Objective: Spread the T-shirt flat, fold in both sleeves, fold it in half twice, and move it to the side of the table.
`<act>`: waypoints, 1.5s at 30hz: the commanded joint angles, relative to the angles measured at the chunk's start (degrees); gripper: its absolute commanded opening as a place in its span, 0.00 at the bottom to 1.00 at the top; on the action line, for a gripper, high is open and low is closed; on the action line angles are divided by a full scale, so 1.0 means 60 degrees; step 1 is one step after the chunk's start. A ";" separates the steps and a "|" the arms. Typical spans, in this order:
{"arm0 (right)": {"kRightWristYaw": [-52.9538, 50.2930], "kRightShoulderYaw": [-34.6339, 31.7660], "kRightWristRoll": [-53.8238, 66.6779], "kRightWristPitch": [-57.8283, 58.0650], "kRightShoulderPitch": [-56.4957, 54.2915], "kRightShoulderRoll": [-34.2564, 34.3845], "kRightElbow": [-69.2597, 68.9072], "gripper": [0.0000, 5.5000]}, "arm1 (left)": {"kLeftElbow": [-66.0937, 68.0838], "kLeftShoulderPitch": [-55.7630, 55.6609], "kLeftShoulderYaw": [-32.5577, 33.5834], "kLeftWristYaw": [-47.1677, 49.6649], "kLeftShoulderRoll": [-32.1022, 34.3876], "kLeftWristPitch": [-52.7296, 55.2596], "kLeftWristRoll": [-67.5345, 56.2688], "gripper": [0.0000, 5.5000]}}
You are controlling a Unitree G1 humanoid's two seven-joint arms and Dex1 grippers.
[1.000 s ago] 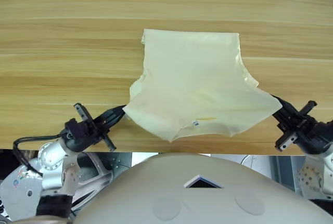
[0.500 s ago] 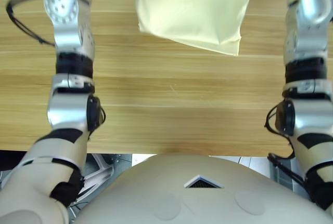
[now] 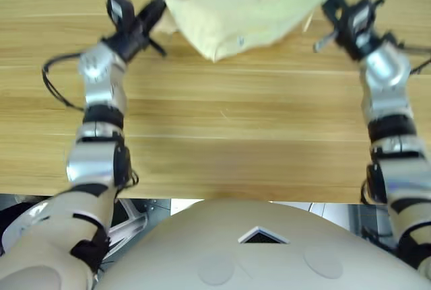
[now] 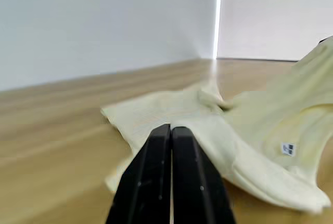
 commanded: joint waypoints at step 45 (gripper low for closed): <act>0.1687 -0.4365 0.0852 -0.0214 0.7283 -0.2477 -0.4185 0.54 | -0.8461 0.5891 0.0634 0.0512 -0.0113 0.1147 -0.1882 0.94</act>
